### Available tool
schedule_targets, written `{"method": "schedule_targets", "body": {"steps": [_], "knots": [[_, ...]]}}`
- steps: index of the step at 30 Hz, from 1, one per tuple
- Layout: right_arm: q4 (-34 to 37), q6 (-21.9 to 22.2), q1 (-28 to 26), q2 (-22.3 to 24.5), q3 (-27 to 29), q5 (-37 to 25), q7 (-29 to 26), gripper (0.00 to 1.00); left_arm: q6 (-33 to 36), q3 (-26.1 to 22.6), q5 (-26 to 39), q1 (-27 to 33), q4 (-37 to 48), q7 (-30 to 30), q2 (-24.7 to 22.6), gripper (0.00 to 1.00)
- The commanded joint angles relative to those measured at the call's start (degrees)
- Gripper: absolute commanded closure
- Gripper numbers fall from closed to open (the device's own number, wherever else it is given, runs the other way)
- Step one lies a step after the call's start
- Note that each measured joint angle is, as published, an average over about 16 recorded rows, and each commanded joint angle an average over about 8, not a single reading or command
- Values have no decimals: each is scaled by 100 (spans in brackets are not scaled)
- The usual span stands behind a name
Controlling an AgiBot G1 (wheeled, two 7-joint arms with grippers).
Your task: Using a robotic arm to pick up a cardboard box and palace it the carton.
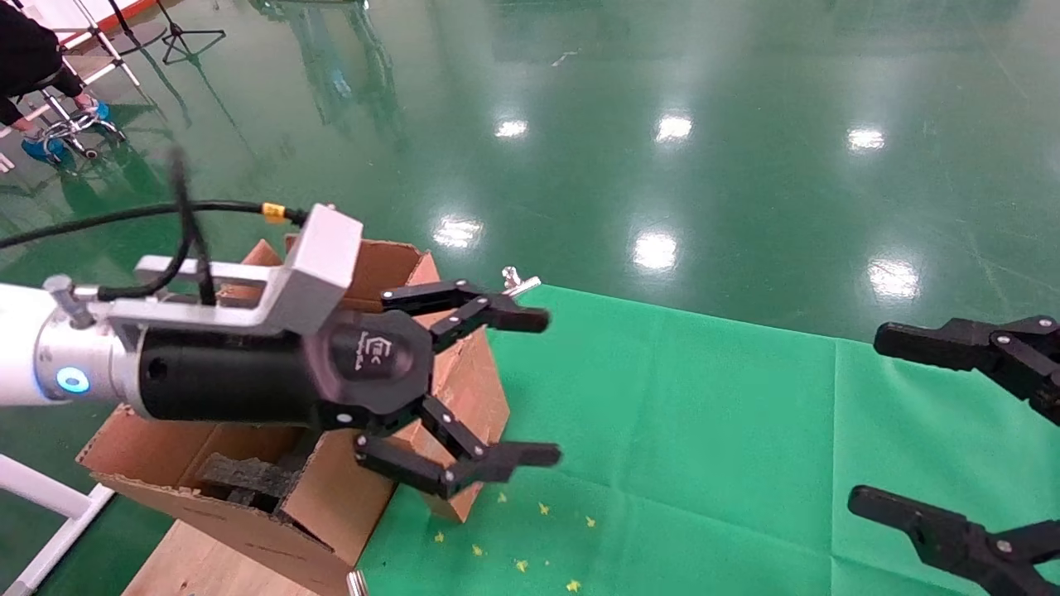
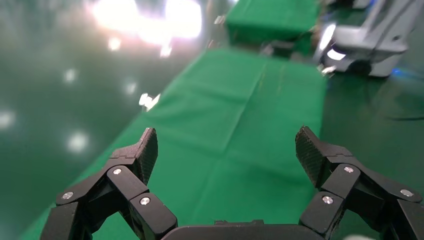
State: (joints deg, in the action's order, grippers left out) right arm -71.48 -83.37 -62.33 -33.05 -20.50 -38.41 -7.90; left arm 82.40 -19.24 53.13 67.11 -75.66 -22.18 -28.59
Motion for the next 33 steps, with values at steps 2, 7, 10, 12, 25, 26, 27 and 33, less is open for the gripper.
{"method": "schedule_targets", "body": {"steps": [2, 7, 10, 12, 25, 26, 27, 33], "knots": [[0, 0, 0, 0, 0, 0, 0, 100, -124, -158, 475, 246, -109, -529, 228, 0], [1, 1, 0, 0, 0, 0, 0, 100, -132, -438, 1303, 700, -191, -1314, 413, 0], [1, 2, 0, 0, 0, 1, 0, 100, -87, -560, 1641, 894, -226, -1566, 468, 0], [2, 2, 0, 0, 0, 2, 0, 100, -77, -585, 1711, 938, -234, -1611, 477, 0], [2, 2, 1, 1, 1, 4, 0, 100, 280, -1014, 2566, 1544, -77, -2766, 171, 0], [2, 2, 1, 1, 0, 4, 0, 100, 344, -1096, 2744, 1681, -90, -3003, 94, 0], [2, 2, 1, 1, 0, 4, 0, 100, 409, -1178, 2920, 1819, -97, -3248, 15, 0], [2, 2, 1, 1, 0, 4, 0, 100, 690, -1664, 3708, 2471, -71, -4595, -408, 0]]}}
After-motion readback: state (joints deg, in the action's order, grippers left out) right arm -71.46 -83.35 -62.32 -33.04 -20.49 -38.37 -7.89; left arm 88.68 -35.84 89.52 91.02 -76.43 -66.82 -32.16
